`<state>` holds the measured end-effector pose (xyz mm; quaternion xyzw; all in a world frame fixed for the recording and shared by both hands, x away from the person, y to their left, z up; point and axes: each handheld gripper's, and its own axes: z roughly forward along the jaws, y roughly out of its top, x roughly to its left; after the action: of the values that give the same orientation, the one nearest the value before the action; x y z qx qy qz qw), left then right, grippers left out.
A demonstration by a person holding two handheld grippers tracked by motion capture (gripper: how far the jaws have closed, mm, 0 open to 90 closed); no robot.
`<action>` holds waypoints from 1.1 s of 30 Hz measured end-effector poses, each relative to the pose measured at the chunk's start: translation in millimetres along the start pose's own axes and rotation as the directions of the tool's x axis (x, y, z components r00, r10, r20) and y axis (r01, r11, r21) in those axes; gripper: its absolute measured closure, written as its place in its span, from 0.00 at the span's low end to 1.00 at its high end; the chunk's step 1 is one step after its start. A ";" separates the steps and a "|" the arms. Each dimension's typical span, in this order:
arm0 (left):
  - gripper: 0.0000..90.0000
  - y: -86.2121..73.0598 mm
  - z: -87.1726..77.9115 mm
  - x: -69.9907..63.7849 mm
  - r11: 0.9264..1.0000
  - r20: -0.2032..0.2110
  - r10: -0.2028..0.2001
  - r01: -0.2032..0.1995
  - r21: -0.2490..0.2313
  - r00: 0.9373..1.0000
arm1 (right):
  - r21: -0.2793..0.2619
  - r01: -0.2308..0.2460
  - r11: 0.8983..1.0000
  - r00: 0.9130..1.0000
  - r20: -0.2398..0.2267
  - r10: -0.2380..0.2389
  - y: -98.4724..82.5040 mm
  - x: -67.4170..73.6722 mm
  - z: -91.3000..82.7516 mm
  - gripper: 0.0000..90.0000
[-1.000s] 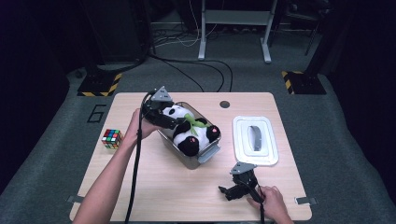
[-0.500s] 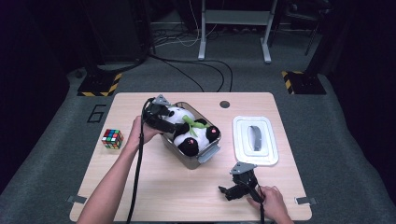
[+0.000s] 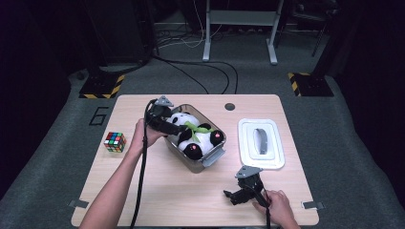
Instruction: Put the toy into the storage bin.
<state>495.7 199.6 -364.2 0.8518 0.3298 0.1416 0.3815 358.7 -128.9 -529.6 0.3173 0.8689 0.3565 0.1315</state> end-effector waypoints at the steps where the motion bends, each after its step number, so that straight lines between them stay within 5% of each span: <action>1: 0.16 0.1 2.7 1.0 1.000 0.001 -0.009 0.009 0.003 1.000 | 0.000 0.000 1.000 1.000 0.000 0.000 0.0 0.0 0.0 0.00; 7: 0.16 -5.8 22.0 4.4 0.996 0.032 -0.058 0.055 0.073 0.998 | 0.000 0.000 1.000 1.000 -0.001 0.000 0.0 0.0 0.0 0.00; 10: 0.16 -9.5 30.3 8.1 0.990 0.027 -0.089 0.085 0.113 0.996 | 0.000 0.001 1.000 1.000 -0.001 -0.001 0.0 0.0 0.0 0.00; 11: 0.16 -13.8 38.4 12.0 0.981 0.016 -0.104 0.100 0.165 0.994 | 0.000 0.000 1.000 1.000 -0.001 0.000 0.0 0.0 0.0 0.00; 14: 0.16 -16.3 39.3 14.4 0.979 0.019 -0.130 0.126 0.160 0.991 | 0.000 0.001 1.000 1.000 -0.001 -0.001 0.0 0.0 0.0 0.00; 17: 0.16 -11.7 29.3 7.7 0.986 -0.007 -0.108 0.108 0.129 0.994 | 0.000 0.001 1.000 1.000 -0.001 -0.001 0.0 0.0 0.0 0.00; 24: 0.15 -1.2 1.3 -14.8 0.996 0.024 -0.053 0.051 0.072 0.998 | 0.000 0.001 1.000 1.000 -0.002 -0.001 0.0 0.0 0.0 0.00; 33: 0.12 -6.0 -1.3 -43.9 0.991 0.051 0.000 -0.006 0.130 0.999 | -0.001 0.004 1.000 1.000 -0.001 -0.004 0.1 -0.3 0.0 0.00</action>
<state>459.7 173.8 -367.3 0.8787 0.3273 0.0988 0.3331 359.0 -129.0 -529.5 0.3151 0.8695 0.3568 0.1319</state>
